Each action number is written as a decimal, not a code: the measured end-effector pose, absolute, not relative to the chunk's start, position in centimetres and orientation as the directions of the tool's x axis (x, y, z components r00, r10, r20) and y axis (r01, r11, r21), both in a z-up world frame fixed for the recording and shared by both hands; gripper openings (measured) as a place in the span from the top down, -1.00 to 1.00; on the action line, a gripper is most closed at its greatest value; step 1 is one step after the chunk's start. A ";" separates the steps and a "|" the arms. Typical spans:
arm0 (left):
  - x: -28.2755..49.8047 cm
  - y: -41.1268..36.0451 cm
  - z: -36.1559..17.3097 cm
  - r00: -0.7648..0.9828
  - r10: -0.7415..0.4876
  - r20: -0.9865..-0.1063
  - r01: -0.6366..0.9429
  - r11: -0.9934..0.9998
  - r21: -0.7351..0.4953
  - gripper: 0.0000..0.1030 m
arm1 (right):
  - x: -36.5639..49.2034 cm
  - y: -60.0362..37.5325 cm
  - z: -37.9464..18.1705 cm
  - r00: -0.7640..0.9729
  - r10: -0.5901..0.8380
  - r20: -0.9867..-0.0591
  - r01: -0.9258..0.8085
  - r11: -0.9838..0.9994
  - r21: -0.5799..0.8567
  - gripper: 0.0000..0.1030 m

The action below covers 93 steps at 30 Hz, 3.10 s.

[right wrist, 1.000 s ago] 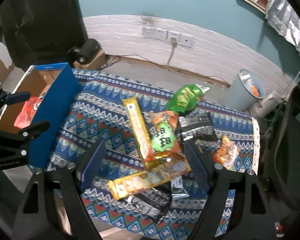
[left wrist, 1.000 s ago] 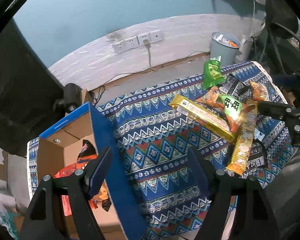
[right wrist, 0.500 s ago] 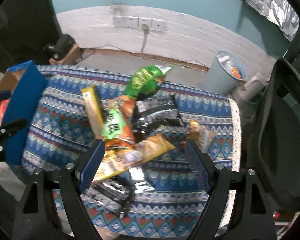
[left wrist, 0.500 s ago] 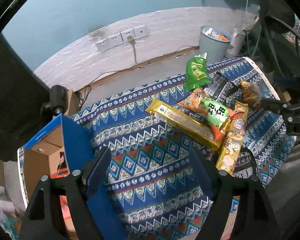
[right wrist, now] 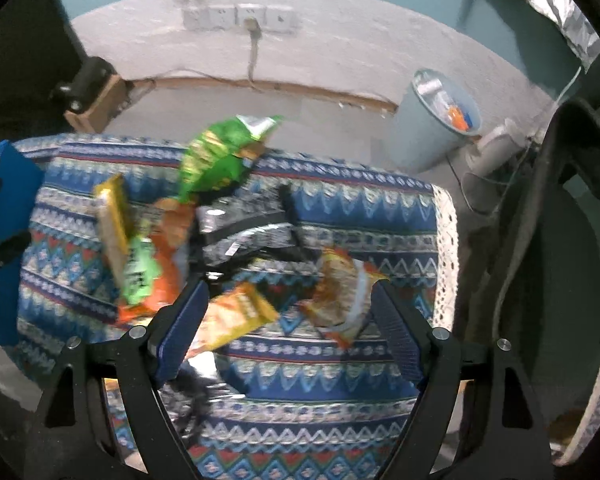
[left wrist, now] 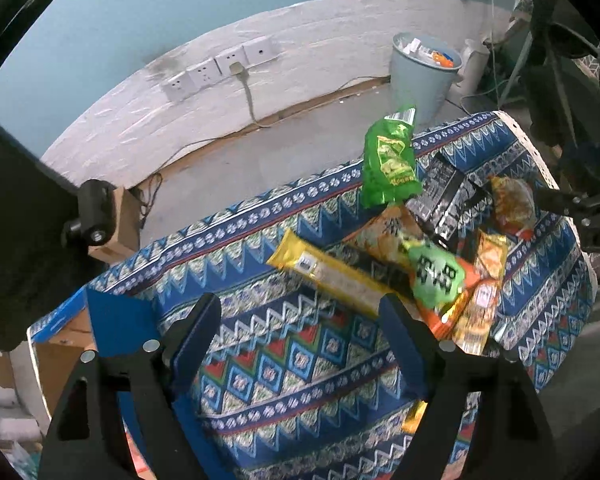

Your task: Organize snacks

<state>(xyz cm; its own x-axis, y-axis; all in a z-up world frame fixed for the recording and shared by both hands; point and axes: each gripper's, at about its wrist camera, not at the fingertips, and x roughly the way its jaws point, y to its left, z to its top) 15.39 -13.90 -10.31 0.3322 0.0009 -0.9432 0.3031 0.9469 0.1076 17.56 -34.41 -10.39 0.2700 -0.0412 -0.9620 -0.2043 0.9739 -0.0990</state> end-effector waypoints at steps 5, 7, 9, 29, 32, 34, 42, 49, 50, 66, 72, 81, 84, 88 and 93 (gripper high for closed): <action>17.3 -15.0 -12.6 0.258 -0.021 -0.966 0.282 0.958 0.055 -0.60 | 19.1 -36.5 -13.0 0.210 -0.063 -0.976 -0.153 0.983 -0.097 -0.62; 17.8 -15.6 -13.3 0.242 -0.030 -0.970 0.282 0.959 0.040 -0.60 | 19.5 -37.4 -14.3 0.192 -0.074 -0.979 -0.130 0.986 -0.100 -0.62; 18.2 -16.3 -13.9 0.242 -0.033 -0.970 0.282 0.959 0.037 -0.60 | 19.7 -38.1 -15.5 0.173 -0.080 -0.982 -0.109 0.989 -0.099 -0.62; 21.0 -20.8 -19.2 0.110 -0.099 -0.989 0.246 0.967 -0.070 -0.62 | 19.5 -41.3 -21.0 0.068 -0.015 -0.998 -0.042 0.999 -0.017 -0.62; 21.2 -20.9 -20.2 0.085 -0.109 -0.990 0.229 0.970 -0.087 -0.62 | 19.5 -41.3 -21.4 0.070 -0.006 -0.998 -0.041 0.999 -0.008 -0.62; 21.4 -20.9 -20.8 0.085 -0.106 -0.991 0.218 0.972 -0.085 -0.62 | 19.6 -41.6 -21.8 0.070 -0.008 -0.997 -0.043 0.999 -0.011 -0.62; 21.6 -20.9 -22.6 0.066 -0.140 -0.988 0.230 0.966 -0.122 -0.43 | 20.4 -41.9 -22.6 0.070 -0.011 -0.998 -0.065 0.998 -0.015 -0.45; 21.1 -20.4 -22.6 0.064 -0.149 -0.987 0.264 0.956 -0.127 0.06 | 20.1 -40.9 -22.3 0.073 -0.017 -0.997 -0.110 0.994 -0.025 0.20; 21.0 -20.3 -22.5 0.067 -0.149 -0.986 0.269 0.955 -0.126 0.09 | 19.9 -40.7 -22.1 0.076 -0.017 -0.997 -0.114 0.993 -0.025 0.22; 17.5 -20.5 -17.5 0.171 -0.104 -0.980 0.378 0.925 -0.032 0.32 | 17.5 -37.3 -18.1 0.171 -0.044 -0.984 -0.190 0.979 -0.077 0.25; 16.1 -19.1 -15.9 0.186 -0.107 -0.977 0.374 0.927 -0.030 0.35 | 16.8 -36.7 -15.8 0.215 -0.038 -0.976 -0.217 0.972 -0.085 0.25; 14.2 -16.7 -13.6 0.244 -0.104 -0.964 0.374 0.927 -0.005 0.40 | 15.4 -34.8 -12.5 0.285 -0.025 -0.958 -0.267 0.958 -0.105 0.25; 13.4 -15.9 -12.7 0.274 -0.103 -0.956 0.375 0.927 0.007 0.40 | 15.0 -34.1 -11.9 0.298 -0.020 -0.954 -0.281 0.954 -0.108 0.25; 12.3 -14.6 -11.4 0.323 -0.099 -0.941 0.373 0.927 0.030 0.41 | 14.5 -33.0 -11.1 0.315 -0.017 -0.949 -0.307 0.944 -0.119 0.25; 11.1 -13.4 -9.9 0.375 -0.071 -0.924 0.380 0.921 0.083 0.41 | 13.8 -31.3 -10.1 0.333 -0.006 -0.943 -0.339 0.932 -0.126 0.25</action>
